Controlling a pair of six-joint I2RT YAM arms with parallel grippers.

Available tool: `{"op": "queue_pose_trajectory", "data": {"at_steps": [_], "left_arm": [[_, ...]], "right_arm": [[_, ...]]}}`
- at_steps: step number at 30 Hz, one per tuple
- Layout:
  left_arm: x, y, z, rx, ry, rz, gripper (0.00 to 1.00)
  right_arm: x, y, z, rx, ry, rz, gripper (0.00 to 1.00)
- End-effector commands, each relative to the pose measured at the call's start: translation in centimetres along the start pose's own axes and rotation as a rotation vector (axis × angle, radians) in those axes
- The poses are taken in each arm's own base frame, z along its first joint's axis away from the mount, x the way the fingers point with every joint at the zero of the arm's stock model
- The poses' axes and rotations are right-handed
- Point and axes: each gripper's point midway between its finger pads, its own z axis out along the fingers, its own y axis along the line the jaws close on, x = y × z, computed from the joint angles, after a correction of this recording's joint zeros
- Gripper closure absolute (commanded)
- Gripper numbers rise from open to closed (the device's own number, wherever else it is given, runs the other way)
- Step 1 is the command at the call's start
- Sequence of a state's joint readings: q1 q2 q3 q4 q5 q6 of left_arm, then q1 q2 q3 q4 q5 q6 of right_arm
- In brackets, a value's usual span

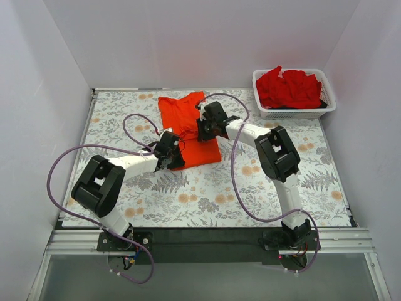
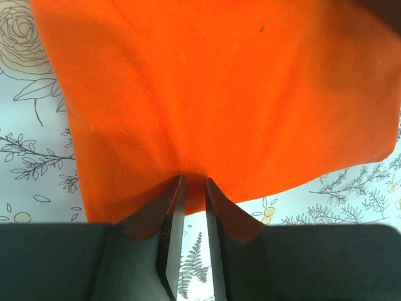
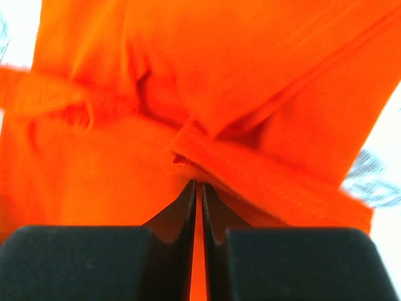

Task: Fold and stack the t-shirts
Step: Fold the tshirt

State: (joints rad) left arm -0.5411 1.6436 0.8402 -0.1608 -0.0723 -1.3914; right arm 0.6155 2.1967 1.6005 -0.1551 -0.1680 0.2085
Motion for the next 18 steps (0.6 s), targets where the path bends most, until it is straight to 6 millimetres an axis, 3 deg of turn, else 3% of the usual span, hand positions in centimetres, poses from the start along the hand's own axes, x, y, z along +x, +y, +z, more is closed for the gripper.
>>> {"op": "queue_pose_trajectory", "data": {"at_steps": [1,2,3,6,7,8,11,13,14,15,18], "left_arm": [[1.7,0.4,-0.5,-0.008,0.06,0.012,0.82],[1.9,0.6,-0.6,-0.014,0.069,0.013,0.82],[2.0,0.6,-0.6,-0.015,0.074,0.013,0.82],[2.7,0.8,-0.7,-0.017,0.094,0.005,0.82],[2.8,0.7,-0.9,-0.009,0.097,0.002,0.82],[3.0,0.9,-1.0,-0.009,0.102,0.0,0.82],[2.5,0.7,-1.8,-0.005,0.081,-0.008,0.78],[1.8,0.4,-2.4,-0.004,0.056,-0.021,0.73],[1.0,0.1,-3.1,0.001,0.025,-0.024,0.71],[0.3,-0.2,-3.4,0.007,0.005,-0.027,0.7],[-1.8,-1.1,-5.1,0.028,-0.073,-0.049,0.65]], "right_arm": [[-4.3,-1.9,0.6,0.097,-0.119,-0.037,0.88],[-4.4,-2.3,1.1,0.105,-0.119,-0.035,0.88],[-6.2,-2.7,0.9,0.116,-0.156,-0.035,0.88],[-8.0,-4.5,1.6,0.158,-0.194,-0.027,0.86],[-10.5,-4.3,1.1,0.155,-0.249,-0.036,0.84],[-10.7,-4.8,1.8,0.158,-0.249,-0.042,0.84],[-14.8,-4.6,-0.7,0.137,-0.336,-0.041,0.79],[-14.8,-4.2,-2.1,0.127,-0.337,-0.044,0.73],[-15.7,-3.4,-4.1,0.116,-0.364,-0.049,0.72],[-15.4,-2.9,-4.9,0.094,-0.36,-0.057,0.72],[-12.8,-1.3,-7.2,0.02,-0.317,-0.048,0.69]]}}
